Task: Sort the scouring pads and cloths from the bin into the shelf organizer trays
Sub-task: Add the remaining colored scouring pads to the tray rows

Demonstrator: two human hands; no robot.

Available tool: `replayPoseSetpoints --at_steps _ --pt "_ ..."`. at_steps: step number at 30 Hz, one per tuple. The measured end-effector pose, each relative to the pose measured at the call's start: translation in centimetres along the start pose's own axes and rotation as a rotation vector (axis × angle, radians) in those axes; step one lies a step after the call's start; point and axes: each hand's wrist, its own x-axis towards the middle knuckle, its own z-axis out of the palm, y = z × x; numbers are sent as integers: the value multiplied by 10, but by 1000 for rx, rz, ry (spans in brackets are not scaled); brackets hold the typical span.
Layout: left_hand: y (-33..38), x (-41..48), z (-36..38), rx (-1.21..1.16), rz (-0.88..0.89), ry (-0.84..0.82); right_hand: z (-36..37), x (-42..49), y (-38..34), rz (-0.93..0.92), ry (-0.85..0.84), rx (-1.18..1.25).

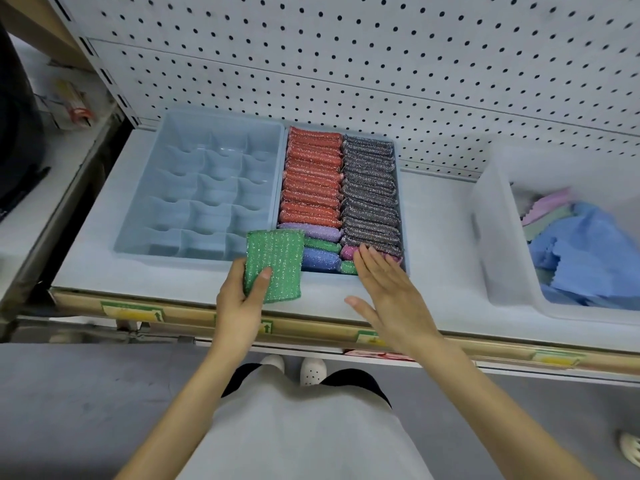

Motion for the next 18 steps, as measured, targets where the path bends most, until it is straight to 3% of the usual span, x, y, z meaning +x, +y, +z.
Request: replayPoseSetpoints --at_steps 10,12,15,18 --pt "10 0 -1 -78 -44 4 -7 2 4 54 -62 197" --pt "16 -1 0 -124 -76 1 -19 7 -3 170 -35 408" --pt "27 -9 3 -182 -102 -34 -30 10 -28 282 275 827" --pt "36 -17 11 -236 -117 -107 -29 17 -63 246 216 1164"
